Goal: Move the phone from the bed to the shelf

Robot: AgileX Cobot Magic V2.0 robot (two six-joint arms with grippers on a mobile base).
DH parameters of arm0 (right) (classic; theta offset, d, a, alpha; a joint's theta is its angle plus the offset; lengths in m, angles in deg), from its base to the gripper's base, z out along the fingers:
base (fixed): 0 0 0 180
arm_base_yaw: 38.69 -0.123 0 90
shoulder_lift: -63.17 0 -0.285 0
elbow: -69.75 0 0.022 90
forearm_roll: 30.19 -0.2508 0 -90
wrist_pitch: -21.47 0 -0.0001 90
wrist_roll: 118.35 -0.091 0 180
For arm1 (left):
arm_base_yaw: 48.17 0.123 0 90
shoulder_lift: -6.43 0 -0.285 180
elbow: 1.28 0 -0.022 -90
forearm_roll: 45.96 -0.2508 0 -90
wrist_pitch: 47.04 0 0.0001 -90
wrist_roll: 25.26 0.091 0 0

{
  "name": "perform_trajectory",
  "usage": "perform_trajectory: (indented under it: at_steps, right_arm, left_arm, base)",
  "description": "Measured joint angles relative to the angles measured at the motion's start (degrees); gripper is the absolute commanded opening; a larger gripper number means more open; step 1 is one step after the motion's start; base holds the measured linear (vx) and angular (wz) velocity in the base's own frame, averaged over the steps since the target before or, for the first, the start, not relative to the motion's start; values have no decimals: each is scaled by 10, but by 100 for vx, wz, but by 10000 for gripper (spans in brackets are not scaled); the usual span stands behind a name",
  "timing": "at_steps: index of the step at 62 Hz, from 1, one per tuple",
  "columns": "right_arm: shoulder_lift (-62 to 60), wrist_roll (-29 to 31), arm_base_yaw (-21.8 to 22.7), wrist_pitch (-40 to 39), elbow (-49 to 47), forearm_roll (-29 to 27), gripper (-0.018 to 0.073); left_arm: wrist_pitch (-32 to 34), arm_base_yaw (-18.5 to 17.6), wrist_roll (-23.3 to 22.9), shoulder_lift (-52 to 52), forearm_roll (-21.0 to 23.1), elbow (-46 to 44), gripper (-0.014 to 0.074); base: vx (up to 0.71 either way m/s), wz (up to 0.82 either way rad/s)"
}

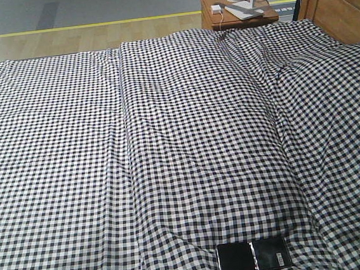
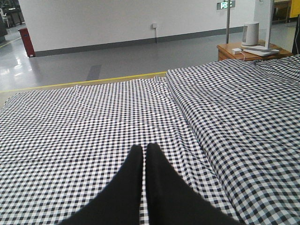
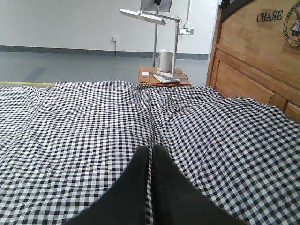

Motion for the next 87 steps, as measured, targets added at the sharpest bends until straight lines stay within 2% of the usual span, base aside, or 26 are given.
perform_trajectory:
  at_steps: [87]
  right_arm:
    - [0,0,0,-1,0,0,-3]
  left_arm:
    - [0,0,0,0,0,0,1]
  base:
    - [0,0]
